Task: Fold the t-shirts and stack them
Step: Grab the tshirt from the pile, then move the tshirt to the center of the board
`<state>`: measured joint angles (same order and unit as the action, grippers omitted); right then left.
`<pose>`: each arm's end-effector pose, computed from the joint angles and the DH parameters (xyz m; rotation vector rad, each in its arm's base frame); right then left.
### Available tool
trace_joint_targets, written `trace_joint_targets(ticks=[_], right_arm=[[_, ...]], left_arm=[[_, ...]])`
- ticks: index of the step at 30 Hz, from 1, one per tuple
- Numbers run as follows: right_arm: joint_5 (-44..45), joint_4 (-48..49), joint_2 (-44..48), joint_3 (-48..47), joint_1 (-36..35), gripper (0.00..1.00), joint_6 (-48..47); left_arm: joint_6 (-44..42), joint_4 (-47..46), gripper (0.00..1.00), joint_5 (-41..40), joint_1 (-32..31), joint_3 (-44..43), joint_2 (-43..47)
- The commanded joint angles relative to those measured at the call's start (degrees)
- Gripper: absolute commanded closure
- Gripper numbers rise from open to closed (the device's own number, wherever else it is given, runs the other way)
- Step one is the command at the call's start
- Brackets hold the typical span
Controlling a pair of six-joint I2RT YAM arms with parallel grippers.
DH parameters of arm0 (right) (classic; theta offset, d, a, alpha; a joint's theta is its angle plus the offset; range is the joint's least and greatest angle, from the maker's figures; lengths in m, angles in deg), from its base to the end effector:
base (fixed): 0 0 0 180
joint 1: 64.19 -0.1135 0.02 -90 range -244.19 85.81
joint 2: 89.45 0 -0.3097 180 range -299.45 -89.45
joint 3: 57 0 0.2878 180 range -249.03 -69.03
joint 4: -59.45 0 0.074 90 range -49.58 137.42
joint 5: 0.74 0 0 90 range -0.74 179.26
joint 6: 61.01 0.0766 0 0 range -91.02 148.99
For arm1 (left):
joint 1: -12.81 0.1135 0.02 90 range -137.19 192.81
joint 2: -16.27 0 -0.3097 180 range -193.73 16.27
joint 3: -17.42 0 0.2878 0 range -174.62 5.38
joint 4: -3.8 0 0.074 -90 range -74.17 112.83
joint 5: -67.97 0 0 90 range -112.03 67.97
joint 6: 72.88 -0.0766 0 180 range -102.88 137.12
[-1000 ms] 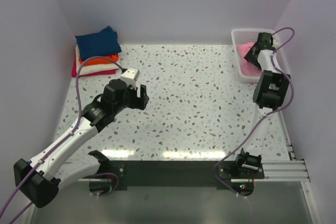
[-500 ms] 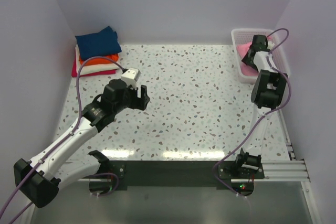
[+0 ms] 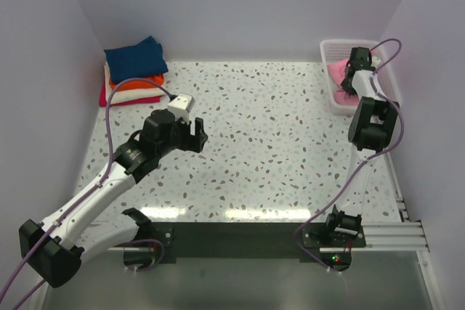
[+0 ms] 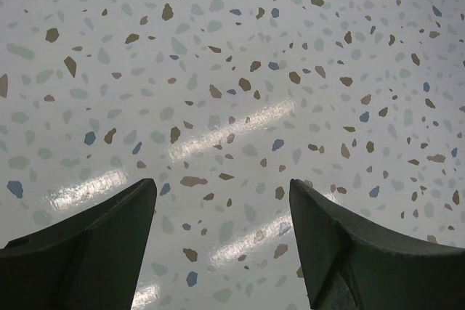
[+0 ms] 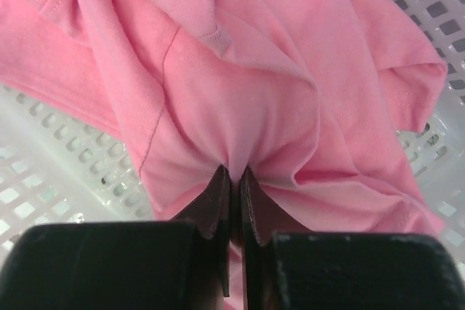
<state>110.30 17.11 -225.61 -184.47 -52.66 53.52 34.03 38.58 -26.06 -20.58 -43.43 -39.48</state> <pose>0.6014 -0.1507 0.1714 0.8951 2.2392 -0.3476 0.2226 -0.1403 0.3206 0.2609 2.1042 -0.4560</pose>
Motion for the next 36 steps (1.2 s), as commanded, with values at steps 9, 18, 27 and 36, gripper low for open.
trace_joint_targets(ticks=[9,18,27,36], right_arm=[[-1.44,-0.37,16.09,-4.0,-0.28,1.0,1.48],[-3.54,3.06,27.16,-6.29,-3.0,1.0,-0.45],[-7.05,0.43,34.98,-20.79,-14.57,1.0,-8.18],[-14.26,6.55,53.17,0.43,-29.19,1.0,-4.16]], left_arm=[[-0.21,-3.05,0.22,0.87,0.25,0.57,1.08],[-0.21,-2.97,0.22,0.61,0.78,0.48,1.17],[-0.03,-2.35,0.22,-3.25,1.57,0.48,1.87],[3.3,-0.42,0.21,-6.33,3.33,0.3,4.33]])
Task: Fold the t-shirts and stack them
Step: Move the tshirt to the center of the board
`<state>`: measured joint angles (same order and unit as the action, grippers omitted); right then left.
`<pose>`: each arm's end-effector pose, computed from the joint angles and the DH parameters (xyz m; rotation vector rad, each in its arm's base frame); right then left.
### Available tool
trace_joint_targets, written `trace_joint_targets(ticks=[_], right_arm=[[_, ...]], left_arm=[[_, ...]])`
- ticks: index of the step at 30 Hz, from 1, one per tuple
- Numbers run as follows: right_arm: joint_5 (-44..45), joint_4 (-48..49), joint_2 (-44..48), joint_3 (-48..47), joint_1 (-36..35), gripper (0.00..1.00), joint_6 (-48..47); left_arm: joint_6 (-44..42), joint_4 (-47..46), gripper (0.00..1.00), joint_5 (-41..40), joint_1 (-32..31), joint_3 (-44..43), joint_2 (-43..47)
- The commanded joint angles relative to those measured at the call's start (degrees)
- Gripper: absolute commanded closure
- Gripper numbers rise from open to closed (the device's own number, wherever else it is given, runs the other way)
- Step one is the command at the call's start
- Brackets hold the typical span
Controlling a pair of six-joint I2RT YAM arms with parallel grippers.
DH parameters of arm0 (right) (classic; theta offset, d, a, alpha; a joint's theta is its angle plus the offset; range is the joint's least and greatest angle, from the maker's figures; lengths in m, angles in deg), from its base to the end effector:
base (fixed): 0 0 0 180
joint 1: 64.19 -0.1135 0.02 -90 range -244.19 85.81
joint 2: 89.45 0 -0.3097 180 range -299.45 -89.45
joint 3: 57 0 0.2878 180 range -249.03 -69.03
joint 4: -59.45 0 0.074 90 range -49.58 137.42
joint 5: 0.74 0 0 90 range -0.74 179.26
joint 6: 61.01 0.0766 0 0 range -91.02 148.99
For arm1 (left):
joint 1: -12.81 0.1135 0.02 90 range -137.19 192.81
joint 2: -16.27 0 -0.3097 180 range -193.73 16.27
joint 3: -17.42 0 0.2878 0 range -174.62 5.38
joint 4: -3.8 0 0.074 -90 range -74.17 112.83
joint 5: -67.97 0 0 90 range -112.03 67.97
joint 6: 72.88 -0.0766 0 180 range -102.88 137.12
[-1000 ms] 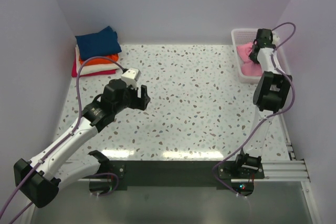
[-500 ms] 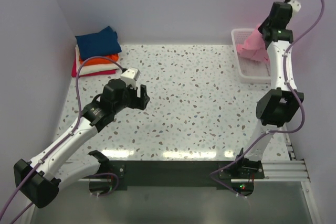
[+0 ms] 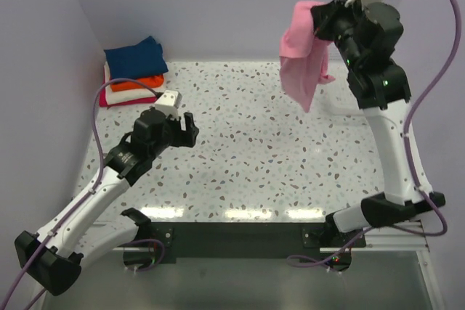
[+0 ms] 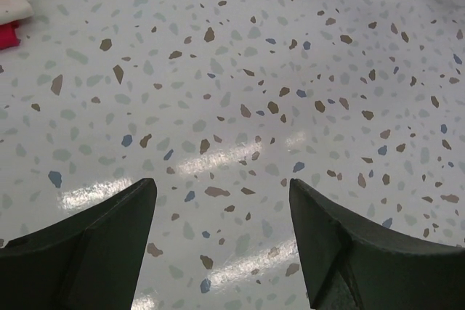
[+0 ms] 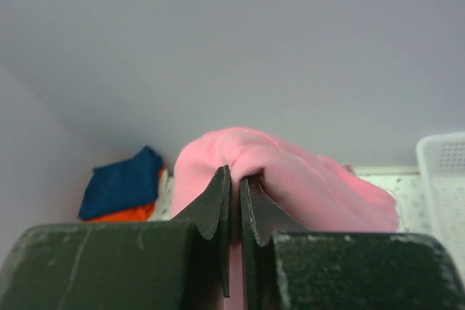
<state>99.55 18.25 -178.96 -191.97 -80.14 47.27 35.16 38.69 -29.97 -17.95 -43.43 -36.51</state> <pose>0.3578 0.0880 0.6394 0.1760 1.4971 0.3465 0.2214 -0.1195 0.3329 0.1405 2.0519 -0.3922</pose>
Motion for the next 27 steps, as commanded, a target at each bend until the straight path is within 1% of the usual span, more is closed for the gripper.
trace_joint_targets(ticks=[1,3,4,6,7,8,9,10,11,12,13,14,15,16,18,19,20,21,24,26,27], right_arm=[[-5.78,7.09,11.68,17.46,-2.5,1.0,4.46],[-6.85,9.3,16.02,26.04,-4.88,1.0,6.58],[-9.21,10.44,19.61,34.78,-5.58,1.0,8.76],[-9.84,11.85,22.62,42.65,-8.48,1.0,10.36],[-10.02,12.2,24.63,49.82,-9.79,1.0,11.5],[-9.93,12.73,25.35,53.38,-12.68,1.0,11.69],[-9.24,12.56,25.79,56.54,-14.1,1.0,11.77],[-8.62,12.03,26.14,61.88,-15.24,1.0,11.86],[-6.96,10.46,26.67,64.29,-16.82,0.95,11.86],[-6.07,9.23,27.11,68.31,-16.93,0.74,12.12],[-4.85,7.74,27.81,69.92,-16.93,0.63,12.3],[-1.62,6.24,29.56,71.33,-16.93,0.52,12.39],[-0.19,3.88,30.62,73.6,-16.93,0.45,12.3],[1.65,2.9,31.59,74.41,-16.93,0.36,12.13],[5.51,-0.69,33.34,75.03,-16.93,0.34,11.87],[5.88,-1.58,33.7,74.95,-16.93,0.33,11.6],[5.54,-2.29,33.97,75.03,-16.93,0.33,11.77],[2.58,-1.95,34.4,75.9,-16.93,0.33,12.21],[-2.01,1.47,34.24,77.75,-17.63,0.33,13.18],[-1.5,1.4,31.61,78.29,-19.2,0.35,13.44],[-1.15,1.22,30.73,78.29,-19.82,0.35,13.53]], left_arm=[[2.78,-0.18,0.21,-2.6,0.88,0.3,1.79],[5.24,0.61,0.21,-2.95,0.97,0.74,2.32],[6.12,0.79,0.21,-3.04,1.06,0.92,2.85],[8.84,0.97,0.21,-2.78,1.06,2.4,3.38],[10.59,0.88,0.2,-2.34,1.06,3.02,3.64],[11.48,0.1,0.2,-1.82,1.14,4.51,3.56],[12.36,-0.43,0.2,0.02,1.06,5.39,3.38],[14.11,-1.14,0.2,1.08,1.14,6.44,2.77],[14.91,-3.06,0.2,2.31,1.06,8.8,2.42],[15.87,-3.77,0.21,4.84,1.06,9.96,1.02],[17.54,-4.48,0.21,6.17,1.06,12.23,0.4],[18.34,-7.27,0.21,7.58,0.97,13.65,-0.13],[19.13,-8.77,0.21,11.25,0.53,15.14,-1.01],[20.96,-10.18,0.21,11.98,0.09,16.55,-1.45],[22.29,-13.18,0.23,13.39,-2.09,19.8,-3.2],[23.52,-13.53,0.23,13.31,-3.06,21.21,-3.91],[24.05,-14.23,0.23,12.96,-3.94,21.92,-4.52],[24.49,-14.85,0.24,13.22,-5.08,22.71,-5.4],[25.81,-18.71,0.24,13.92,-6.85,25.26,-6.2],[25.9,-21.43,0.24,14.97,-7.29,25.53,-7.25],[25.73,-21.62,0.24,15.06,-7.73,25.18,-9.17]])
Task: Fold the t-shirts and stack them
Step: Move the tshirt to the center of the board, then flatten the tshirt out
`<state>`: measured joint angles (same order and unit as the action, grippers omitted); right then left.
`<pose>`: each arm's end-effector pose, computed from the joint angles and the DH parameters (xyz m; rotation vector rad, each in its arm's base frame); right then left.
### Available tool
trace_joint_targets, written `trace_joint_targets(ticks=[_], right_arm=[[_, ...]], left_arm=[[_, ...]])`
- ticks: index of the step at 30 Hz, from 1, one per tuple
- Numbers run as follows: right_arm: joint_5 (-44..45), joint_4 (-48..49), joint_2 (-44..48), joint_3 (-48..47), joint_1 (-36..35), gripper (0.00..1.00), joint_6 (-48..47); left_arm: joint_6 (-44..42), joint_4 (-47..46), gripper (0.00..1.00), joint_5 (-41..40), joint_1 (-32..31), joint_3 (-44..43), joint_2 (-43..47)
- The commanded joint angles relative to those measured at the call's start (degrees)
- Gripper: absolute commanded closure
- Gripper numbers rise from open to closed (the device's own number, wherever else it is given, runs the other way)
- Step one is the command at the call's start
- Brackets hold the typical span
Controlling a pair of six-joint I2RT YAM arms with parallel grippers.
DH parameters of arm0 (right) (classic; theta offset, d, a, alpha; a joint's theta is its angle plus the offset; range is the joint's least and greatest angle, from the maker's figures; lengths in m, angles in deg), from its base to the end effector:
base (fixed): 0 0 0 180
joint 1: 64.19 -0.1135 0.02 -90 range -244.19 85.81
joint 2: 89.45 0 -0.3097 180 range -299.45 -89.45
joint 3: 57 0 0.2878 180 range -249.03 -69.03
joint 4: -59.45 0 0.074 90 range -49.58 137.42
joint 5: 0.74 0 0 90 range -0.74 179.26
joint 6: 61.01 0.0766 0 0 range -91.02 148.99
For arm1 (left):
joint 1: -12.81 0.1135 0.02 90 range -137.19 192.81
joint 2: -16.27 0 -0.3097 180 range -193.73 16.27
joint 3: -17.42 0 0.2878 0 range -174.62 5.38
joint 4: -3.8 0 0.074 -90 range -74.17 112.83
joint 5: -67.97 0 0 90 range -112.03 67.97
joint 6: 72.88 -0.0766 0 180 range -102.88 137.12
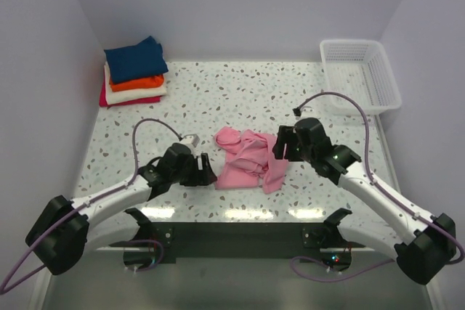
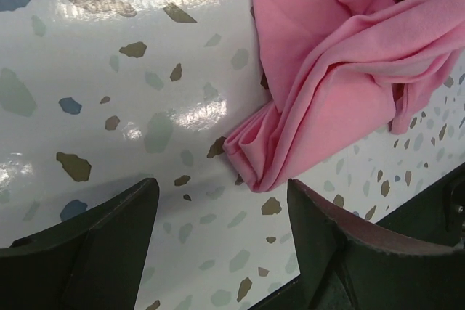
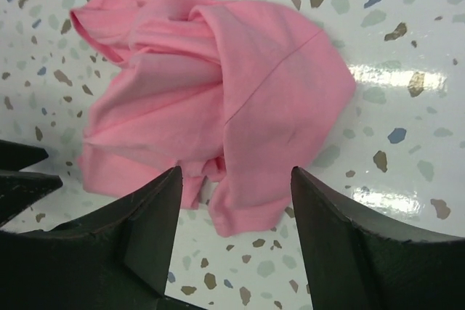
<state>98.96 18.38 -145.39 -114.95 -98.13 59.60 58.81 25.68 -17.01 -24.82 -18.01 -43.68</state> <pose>0.2148 0.1290 0.2860 0.0258 2.2742 0.4150 0.1784 -0.1460 0.1533 -0.0450 2.5130 -0.7263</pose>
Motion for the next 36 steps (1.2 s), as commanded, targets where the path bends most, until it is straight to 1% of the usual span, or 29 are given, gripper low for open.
trace_joint_targets(ticks=[1,5,6,8,13,16,17,19,20,22,23,24,25,26,28,29,31,32,34,36], right_arm=[[0.14,1.17,-3.99,1.44,-2.88,0.36,1.38],[1.81,2.14,-5.66,3.37,-6.22,0.37,2.61],[2.08,2.58,-6.28,4.15,-6.93,0.37,3.48],[2.43,4.41,-8.12,5.12,-8.69,0.37,4.36],[6.38,6.62,-13.66,6.45,-11.06,0.39,6.65],[9.55,7.76,-16.03,6.97,-10.98,0.42,7.27],[10.16,8.29,-16.56,6.97,-11.07,0.43,7.44],[10.78,8.56,-18.41,6.1,-10.98,0.46,7.8],[10.96,9.17,-18.85,5.75,-10.98,0.54,7.8],[12.09,9.0,-20.25,3.99,-10.89,0.67,7.36],[12.63,7.61,-20.69,2.94,-10.89,0.82,7.01],[13.33,6.63,-21.22,0.67,-10.89,0.9,6.22],[14.81,5.49,-21.14,-0.48,-10.8,0.96,5.78],[15.87,2.87,-20.88,-2.58,-10.72,1.0,5.43],[16.06,1.1,-18.69,-4.27,-8.71,1.0,3.76],[15.54,-0.22,-17.72,-4.97,-7.65,1.0,3.15],[14.13,-1.8,-15.26,-7.78,-3.8,1.0,0.95],[12.91,-3.2,-14.64,-8.92,-2.55,1.0,0.25],[12.54,-4.18,-13.5,-12.61,0.25,1.0,-1.6],[11.84,-6.02,-13.05,-19.01,2.63,1.0,-3.88]], left_arm=[[1.9,-8.7,0.24,1.93,-1.39,-1.11,-2.89],[1.64,-8.97,0.25,-0.26,-4.29,-2.7,-6.67],[1.64,-10.97,0.25,-0.71,-5.08,-3.05,-8.24],[1.55,-11.34,0.25,-1.41,-5.79,-4.2,-9.75],[1.55,-13.97,0.31,-1.94,-7.9,-5.43,-13.0],[1.46,-14.24,0.37,-2.11,-8.34,-6.74,-14.85],[1.29,-14.33,0.42,-2.03,-8.43,-7.01,-15.29],[0.85,-14.24,0.49,-2.38,-8.43,-7.97,-16.17],[0.67,-13.89,0.58,-3.25,-8.34,-8.5,-16.43],[-0.11,-11.27,0.7,-4.22,-8.25,-10.95,-16.79],[-0.64,-9.95,0.82,-6.4,-7.99,-12.19,-16.79],[-1.95,-7.06,0.88,-7.64,-7.64,-13.42,-16.44],[-2.57,-3.21,0.93,-8.78,-6.94,-15.86,-16.0],[-3.36,-1.43,1.0,-10.1,-4.58,-16.85,-14.25],[-5.55,2.0,1.0,-9.85,-0.54,-18.69,-11.88],[-6.35,2.54,1.0,-8.89,3.83,-19.05,-10.47],[-9.25,5.25,1.0,-8.44,7.73,-21.24,-6.95],[-10.13,6.4,1.0,-8.7,11.05,-22.38,-5.64],[-12.15,9.3,1.0,-8.97,14.06,-26.32,-4.84],[-13.47,10.8,1.0,-9.06,19.23,-30.45,-4.31]])
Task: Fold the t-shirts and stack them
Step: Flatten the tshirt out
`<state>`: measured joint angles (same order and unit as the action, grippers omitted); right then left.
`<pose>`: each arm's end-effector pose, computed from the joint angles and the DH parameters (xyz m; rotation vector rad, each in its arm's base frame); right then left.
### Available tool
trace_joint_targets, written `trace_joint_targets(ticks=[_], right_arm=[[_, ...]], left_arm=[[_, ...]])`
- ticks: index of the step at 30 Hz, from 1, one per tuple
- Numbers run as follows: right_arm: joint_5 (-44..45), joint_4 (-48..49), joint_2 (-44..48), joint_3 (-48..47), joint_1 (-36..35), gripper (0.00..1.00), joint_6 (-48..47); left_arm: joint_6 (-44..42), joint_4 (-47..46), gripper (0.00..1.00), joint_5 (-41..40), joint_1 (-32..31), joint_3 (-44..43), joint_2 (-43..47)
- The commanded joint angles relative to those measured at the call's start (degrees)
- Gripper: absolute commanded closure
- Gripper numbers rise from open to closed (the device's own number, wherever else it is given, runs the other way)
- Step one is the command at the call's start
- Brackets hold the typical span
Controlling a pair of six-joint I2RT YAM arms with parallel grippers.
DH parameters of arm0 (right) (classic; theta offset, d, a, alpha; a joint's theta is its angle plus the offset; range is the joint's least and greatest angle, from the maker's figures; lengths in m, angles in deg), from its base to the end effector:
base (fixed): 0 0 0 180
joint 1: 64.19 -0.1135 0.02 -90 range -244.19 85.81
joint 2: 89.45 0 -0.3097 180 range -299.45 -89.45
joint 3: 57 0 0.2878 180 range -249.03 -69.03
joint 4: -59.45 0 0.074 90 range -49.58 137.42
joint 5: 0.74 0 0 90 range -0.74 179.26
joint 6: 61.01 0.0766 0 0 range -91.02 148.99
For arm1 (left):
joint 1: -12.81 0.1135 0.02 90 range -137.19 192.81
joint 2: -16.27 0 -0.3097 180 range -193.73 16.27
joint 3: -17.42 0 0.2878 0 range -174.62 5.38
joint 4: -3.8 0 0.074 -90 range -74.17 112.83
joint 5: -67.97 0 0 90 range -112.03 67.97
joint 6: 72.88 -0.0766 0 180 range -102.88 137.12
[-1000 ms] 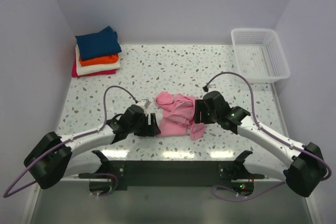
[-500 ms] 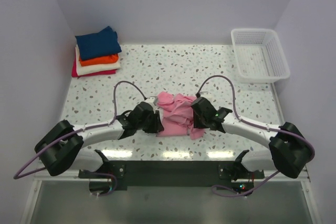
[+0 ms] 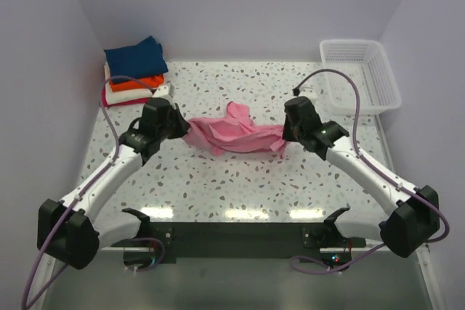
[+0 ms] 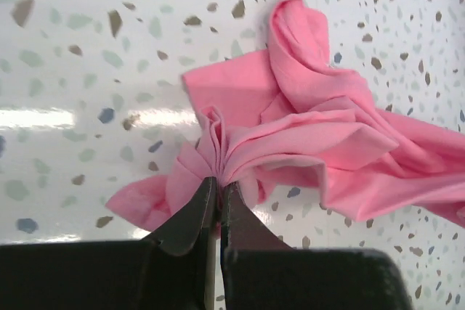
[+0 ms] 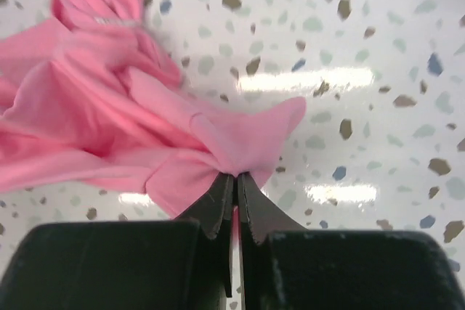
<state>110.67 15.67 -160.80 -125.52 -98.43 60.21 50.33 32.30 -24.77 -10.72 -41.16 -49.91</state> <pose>0.2705 0.1503 0.2871 0.1128 2.3146 0.1296 0.2782 -0.1171 0.2701 -0.2166 2.2349 -0.4952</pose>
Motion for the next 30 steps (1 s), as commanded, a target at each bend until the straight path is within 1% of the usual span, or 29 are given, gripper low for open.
trace_joint_targets(ticks=[1,2,3,4,5,6,7,8,9,10,11,12,13,14,15,17,18,20,21,22,25,26,28,29,30], right_arm=[[0.12,-3.32,2.36,-8.46,3.91,1.0,-4.5],[-0.31,-4.19,1.57,-12.12,5.05,1.0,-4.94],[-2.84,-4.46,1.04,-14.15,6.36,1.0,-5.47],[-4.43,-4.46,0.52,-16.26,9.07,1.0,-5.64],[-5.75,-4.2,-1.32,-20.55,10.23,1.0,-5.82],[-8.03,-4.2,-2.55,-23.11,12.25,1.0,-6.0],[-9.09,-4.29,-4.3,-25.84,13.22,1.0,-6.17],[-9.97,-4.37,-6.06,-31.43,13.84,1.0,-6.61],[-11.98,-4.11,-9.82,-34.19,15.07,1.0,-7.05],[-12.53,-3.94,-11.51,-36.82,15.43,1.0,-7.4],[-12.62,-3.85,-13.09,-42.25,15.78,1.0,-8.45],[-12.36,-4.37,-16.5,-45.34,16.74,1.0,-8.72],[-12.88,-4.9,-17.93,-48.42,17.44,1.0,-8.98],[-13.32,-6.3,-19.51,-54.28,18.15,1.0,-8.99],[-13.84,-7.09,-20.66,-57.3,19.55,1.0,-8.81],[-14.73,-8.76,-22.51,-64.06,20.52,1.0,-8.63],[-14.56,-8.86,-22.52,-65.49,20.79,1.0,-8.81],[-13.94,-9.47,-21.73,-68.04,20.88,1.0,-9.25],[-13.94,-9.65,-21.12,-68.31,20.88,1.0,-9.51],[-13.76,-9.65,-20.33,-68.05,20.88,1.0,-9.51],[-14.73,-6.06,-13.57,-59.64,20.88,1.0,-8.9],[-14.73,-4.39,-9.46,-53.96,20.88,1.0,-8.2],[-17.09,-3.59,-5.66,-47.61,20.88,1.0,-6.8],[-18.67,-2.19,-3.73,-39.31,20.79,1.0,-5.05],[-21.29,-1.31,1.08,-34.53,20.79,1.0,-3.9]], left_arm=[[-5.35,4.45,1.0,-1.3,5.16,-8.72,1.92],[-5.7,4.45,1.0,-0.86,7.25,-10.13,1.66],[-6.31,4.71,1.0,-0.6,8.31,-13.54,1.31],[-6.4,5.06,1.0,-0.51,9.28,-15.31,0.96],[-6.49,5.06,1.0,0.27,11.38,-17.24,-0.26],[-6.49,5.06,1.0,0.54,12.18,-21.27,-1.14],[-6.32,5.15,1.0,0.55,12.8,-23.31,-2.2],[-5.88,5.15,1.0,0.72,14.02,-25.24,-4.73],[-5.01,4.98,1.0,1.07,14.56,-28.74,-6.06],[-4.56,3.41,1.0,1.51,15.0,-30.08,-7.21],[-4.3,2.09,1.0,2.38,15.61,-31.23,-9.04],[-3.77,0.51,1.0,2.48,16.05,-34.11,-10.11],[-3.59,0.67,1.0,3.44,16.58,-36.14,-11.42],[-3.24,1.19,1.0,4.75,17.98,-38.51,-14.13],[-2.54,1.63,1.0,5.72,18.69,-42.88,-15.29],[-1.84,2.6,1.0,7.83,20.79,-46.6,-17.05],[-1.49,2.69,1.0,8.19,21.5,-49.23,-17.15],[-1.31,2.95,1.0,9.76,23.43,-51.36,-17.32],[-1.05,3.48,1.0,10.47,23.53,-53.37,-17.32],[-0.96,4.35,1.0,11.26,25.27,-54.0,-17.24],[-0.43,4.36,1.0,12.41,26.78,-52.26,-15.31],[-0.17,3.93,1.0,12.93,26.78,-50.68,-13.48],[0.8,2.79,1.0,13.03,26.87,-44.36,-11.27],[1.06,2.26,1.0,13.55,26.87,-41.64,-9.26],[1.76,2.16,1.0,13.47,26.87,-36.13,-8.28]])
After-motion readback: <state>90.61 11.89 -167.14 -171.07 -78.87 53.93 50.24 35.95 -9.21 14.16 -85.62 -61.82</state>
